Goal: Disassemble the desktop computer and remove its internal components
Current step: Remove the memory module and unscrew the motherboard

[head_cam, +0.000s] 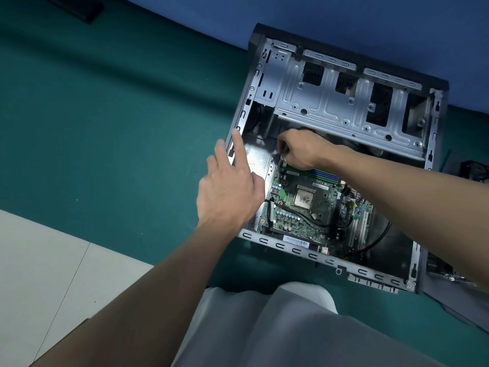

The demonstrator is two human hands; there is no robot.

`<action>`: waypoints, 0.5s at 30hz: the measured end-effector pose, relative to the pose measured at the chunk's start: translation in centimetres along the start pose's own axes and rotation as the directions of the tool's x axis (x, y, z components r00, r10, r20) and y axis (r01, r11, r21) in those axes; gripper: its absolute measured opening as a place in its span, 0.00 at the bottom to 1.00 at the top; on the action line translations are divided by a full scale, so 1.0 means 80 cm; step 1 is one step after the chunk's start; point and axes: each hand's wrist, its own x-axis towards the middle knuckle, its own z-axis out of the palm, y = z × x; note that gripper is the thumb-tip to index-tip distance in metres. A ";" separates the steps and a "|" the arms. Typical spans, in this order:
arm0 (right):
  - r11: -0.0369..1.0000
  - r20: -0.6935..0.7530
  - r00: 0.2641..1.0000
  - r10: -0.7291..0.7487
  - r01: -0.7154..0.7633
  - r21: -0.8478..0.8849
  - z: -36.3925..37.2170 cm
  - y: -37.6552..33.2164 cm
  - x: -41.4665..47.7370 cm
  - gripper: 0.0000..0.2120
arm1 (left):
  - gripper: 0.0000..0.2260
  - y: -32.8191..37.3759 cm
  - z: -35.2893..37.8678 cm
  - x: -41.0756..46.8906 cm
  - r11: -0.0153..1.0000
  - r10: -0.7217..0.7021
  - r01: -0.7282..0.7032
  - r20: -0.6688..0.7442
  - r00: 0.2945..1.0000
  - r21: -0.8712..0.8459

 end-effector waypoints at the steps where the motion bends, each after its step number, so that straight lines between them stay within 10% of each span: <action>1: 1.000 -0.006 1.000 -0.002 0.002 -0.010 0.001 0.001 0.001 0.06 | 0.35 0.000 0.000 0.000 1.000 0.000 0.000 -0.002 1.000 0.001; 4: 0.994 -0.051 0.997 0.065 -0.069 -0.084 0.003 0.002 0.002 0.25 | 0.35 0.000 -0.001 0.000 1.000 -0.002 0.002 0.000 1.000 0.002; 9: 0.996 -0.016 1.000 0.027 -0.028 -0.090 0.000 0.000 0.001 0.03 | 0.35 0.000 -0.001 0.000 1.000 -0.003 0.003 0.000 1.000 -0.005; 15: 0.991 -0.050 0.997 0.055 -0.061 -0.118 0.005 0.004 0.002 0.23 | 0.35 0.000 -0.001 0.000 1.000 -0.006 0.006 0.000 1.000 -0.003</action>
